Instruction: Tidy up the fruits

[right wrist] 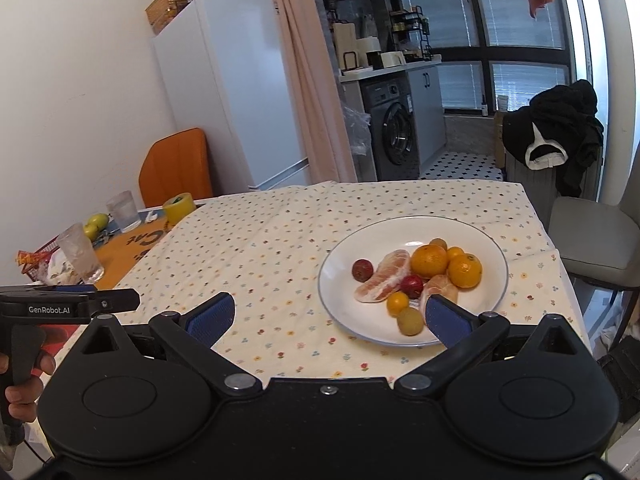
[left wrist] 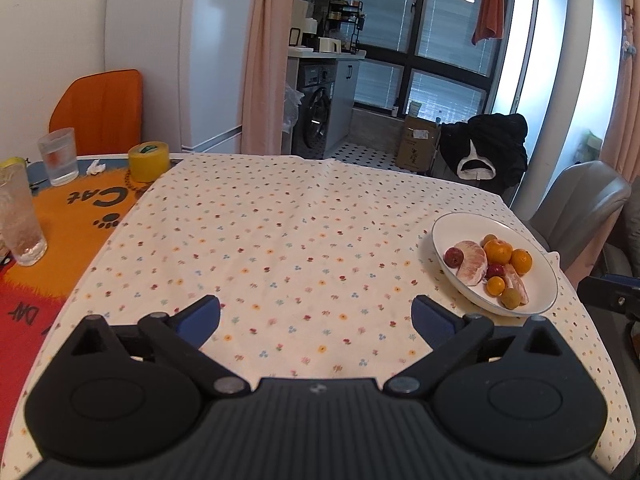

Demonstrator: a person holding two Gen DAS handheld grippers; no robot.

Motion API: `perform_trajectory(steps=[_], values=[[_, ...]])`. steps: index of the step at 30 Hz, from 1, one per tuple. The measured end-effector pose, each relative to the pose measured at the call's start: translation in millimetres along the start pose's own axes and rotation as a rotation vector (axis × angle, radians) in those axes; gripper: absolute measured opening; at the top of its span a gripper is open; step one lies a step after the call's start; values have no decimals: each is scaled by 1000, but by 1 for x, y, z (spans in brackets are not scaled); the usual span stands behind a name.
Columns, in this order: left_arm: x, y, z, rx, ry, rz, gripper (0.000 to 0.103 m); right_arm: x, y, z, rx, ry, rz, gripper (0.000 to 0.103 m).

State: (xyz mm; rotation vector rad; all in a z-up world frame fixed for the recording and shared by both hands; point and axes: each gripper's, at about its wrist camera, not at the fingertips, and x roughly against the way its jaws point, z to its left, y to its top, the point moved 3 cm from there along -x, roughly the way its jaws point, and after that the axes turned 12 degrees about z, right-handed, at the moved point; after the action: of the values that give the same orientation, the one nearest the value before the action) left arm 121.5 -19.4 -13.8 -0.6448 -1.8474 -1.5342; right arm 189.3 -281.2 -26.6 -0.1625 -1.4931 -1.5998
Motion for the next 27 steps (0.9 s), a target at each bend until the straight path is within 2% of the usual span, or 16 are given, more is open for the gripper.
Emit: perform_trajectory(steps=[16, 21, 27], values=[[52, -31, 19, 13, 5, -14, 101, 23, -16, 28, 43, 31, 39, 103], [63, -32, 21, -2, 35, -38, 101, 28, -19, 38, 58, 50, 46, 103], [70, -34, 21, -16, 30, -30, 101, 33, -21, 45, 51, 67, 65, 103]])
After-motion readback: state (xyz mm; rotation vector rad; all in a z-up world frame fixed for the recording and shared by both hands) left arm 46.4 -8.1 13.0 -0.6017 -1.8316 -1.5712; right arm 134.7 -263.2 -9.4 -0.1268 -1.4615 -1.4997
